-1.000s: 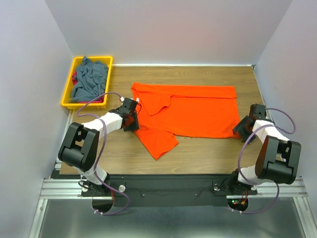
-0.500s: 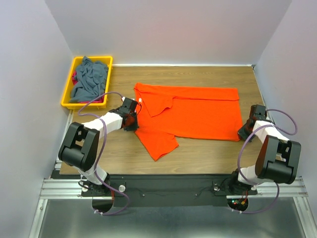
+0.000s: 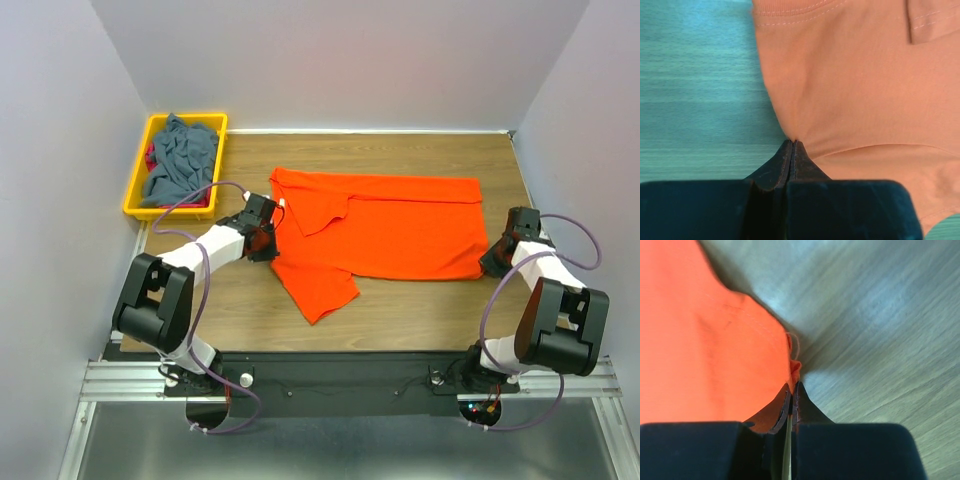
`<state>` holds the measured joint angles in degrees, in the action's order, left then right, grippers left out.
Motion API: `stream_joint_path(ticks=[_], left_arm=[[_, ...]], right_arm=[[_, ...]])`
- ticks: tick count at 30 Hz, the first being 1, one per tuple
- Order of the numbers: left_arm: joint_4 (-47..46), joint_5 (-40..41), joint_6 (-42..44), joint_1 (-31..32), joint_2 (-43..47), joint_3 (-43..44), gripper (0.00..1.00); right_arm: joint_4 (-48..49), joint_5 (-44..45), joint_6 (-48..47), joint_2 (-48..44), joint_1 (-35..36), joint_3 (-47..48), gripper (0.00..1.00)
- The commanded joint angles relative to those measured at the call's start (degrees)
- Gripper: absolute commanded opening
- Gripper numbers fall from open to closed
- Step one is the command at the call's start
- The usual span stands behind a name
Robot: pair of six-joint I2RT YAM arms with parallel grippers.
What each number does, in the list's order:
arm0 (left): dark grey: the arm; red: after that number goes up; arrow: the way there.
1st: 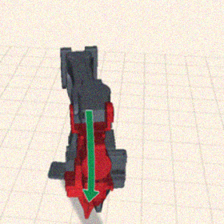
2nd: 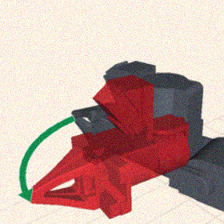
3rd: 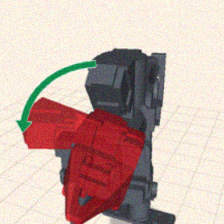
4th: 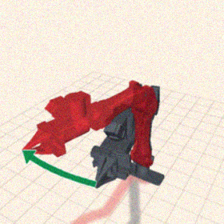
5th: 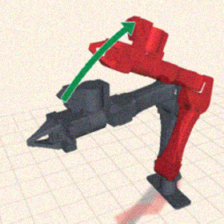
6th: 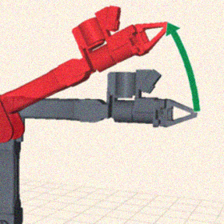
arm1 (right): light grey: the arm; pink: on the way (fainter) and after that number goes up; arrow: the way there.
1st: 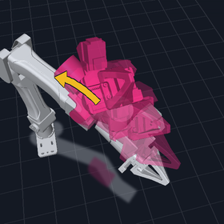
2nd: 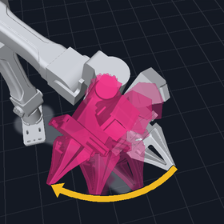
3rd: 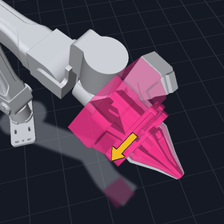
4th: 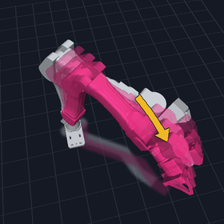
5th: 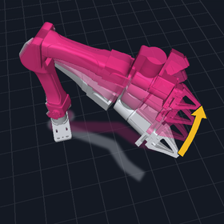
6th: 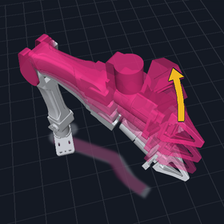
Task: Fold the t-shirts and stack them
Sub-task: Fold the tshirt
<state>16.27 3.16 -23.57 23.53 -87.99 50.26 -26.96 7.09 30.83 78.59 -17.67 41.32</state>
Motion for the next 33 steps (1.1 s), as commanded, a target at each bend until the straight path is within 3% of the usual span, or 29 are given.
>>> stream_joint_path(ticks=[1, 12, 33], left_arm=[[2.54, 1.94, 1.25, -0.5, 1.24, 4.93, 0.0], [4.47, 1.42, 3.0, -1.91, -2.8, 12.57, 0.0], [5.35, 0.09, 3.45, -3.93, -8.78, 21.28, 0.0]], right_arm=[[-1.33, 1.34, -2.0, -0.81, -0.43, 4.82, 0.01], [-5.03, 2.4, -4.81, 0.42, -0.43, 12.02, 0.01], [-5.12, -0.15, -7.19, 11.23, -0.35, 22.84, 0.01]])
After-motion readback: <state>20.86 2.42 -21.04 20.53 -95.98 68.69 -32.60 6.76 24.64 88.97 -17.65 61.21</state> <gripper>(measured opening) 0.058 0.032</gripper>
